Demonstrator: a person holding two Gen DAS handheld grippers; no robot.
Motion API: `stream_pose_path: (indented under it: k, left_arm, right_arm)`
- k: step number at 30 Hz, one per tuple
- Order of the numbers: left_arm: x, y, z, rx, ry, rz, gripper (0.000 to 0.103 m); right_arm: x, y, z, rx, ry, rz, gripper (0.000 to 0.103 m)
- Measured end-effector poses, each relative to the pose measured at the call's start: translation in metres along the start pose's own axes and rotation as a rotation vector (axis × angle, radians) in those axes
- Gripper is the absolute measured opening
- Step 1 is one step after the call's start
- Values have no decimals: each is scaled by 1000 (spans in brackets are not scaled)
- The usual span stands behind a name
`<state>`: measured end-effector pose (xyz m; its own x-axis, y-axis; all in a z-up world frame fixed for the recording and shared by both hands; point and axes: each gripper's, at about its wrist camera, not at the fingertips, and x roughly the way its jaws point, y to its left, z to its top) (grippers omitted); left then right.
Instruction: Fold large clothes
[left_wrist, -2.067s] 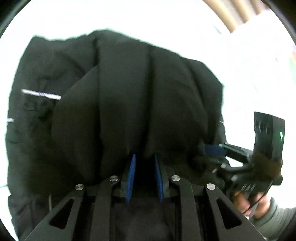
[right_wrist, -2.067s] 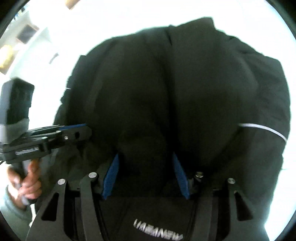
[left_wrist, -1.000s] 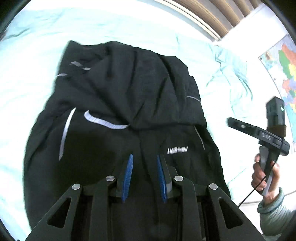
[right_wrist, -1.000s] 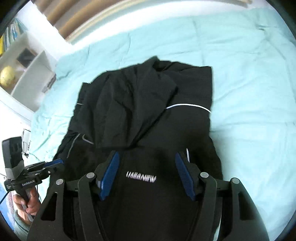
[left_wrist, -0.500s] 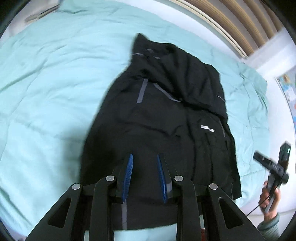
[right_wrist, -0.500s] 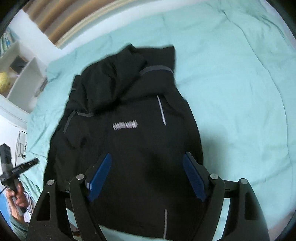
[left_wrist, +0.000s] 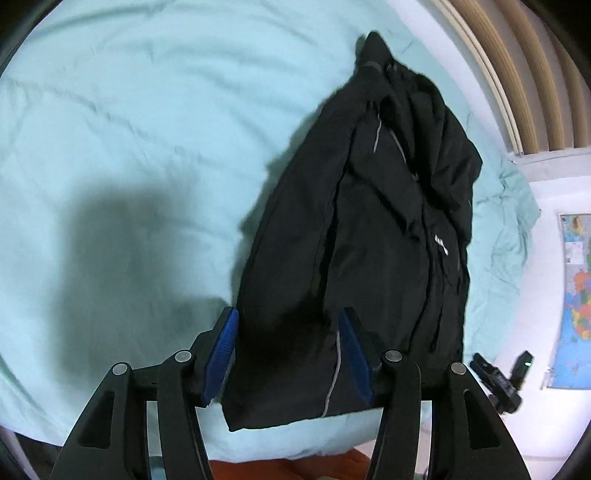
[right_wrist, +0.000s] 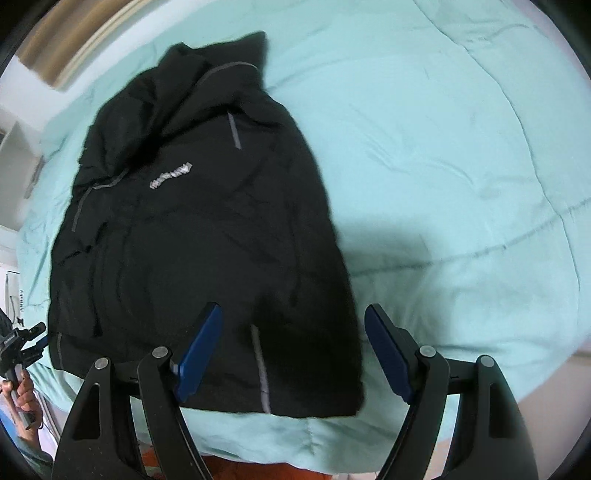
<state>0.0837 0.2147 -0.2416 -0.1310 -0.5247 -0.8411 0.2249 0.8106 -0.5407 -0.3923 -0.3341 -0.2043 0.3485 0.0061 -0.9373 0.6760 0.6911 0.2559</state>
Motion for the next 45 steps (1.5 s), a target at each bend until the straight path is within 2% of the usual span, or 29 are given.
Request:
stream_pose_path:
  k: [4,7,15,17,18,21,25,30,31,33,34,35,37,41,45]
  left_arm:
    - [19,14,-6,-40,65,-34,58]
    - [22,16,-8,-45,71,-40,58]
    - [33,12,-7,-31,114,-56,62]
    - [28,9,-8,-13,85,-54,60]
    - [23,6,-7,5,75,-70,60]
    - [10,-12,-15,94,49,-124,43]
    - [5,-23,-17,135,77,-186,41]
    - [19,-20,-16,104,121,-215,41]
    - [19,-20,-16,97,111,-212,41]
    - [13,-22,-17,83,75,-211,34]
    - [7,-23,-17,81,50,-219,22]
    - [0,-25,-16,78,29,-235,19]
    - [-13,-31,-12,85,-12,-251,13]
    - [-43,-49,4,110,-100,-285,12]
    - [-63,-73,22,145,-167,-306,12]
  right_arm:
    - [13,-16,-13,28,40,-1,82]
    - [22,-25,-21,64,72,9,82]
    - [51,-39,-25,163,140,126,81]
    - [52,-38,-25,164,141,143,66]
    - [52,-37,-25,163,145,156,64]
    - [42,-30,-25,129,149,198,51]
    - [31,-14,-24,74,152,250,50]
    - [49,-2,-23,61,230,244,53]
    - [51,-2,-23,70,230,245,53]
    - [48,-1,-22,81,212,243,48]
    - [44,0,-21,74,202,241,38]
    - [38,0,-20,59,187,240,27]
    - [23,-2,-14,44,152,240,19]
    - [-11,-6,9,43,78,275,17]
    - [-38,7,37,-13,14,272,16]
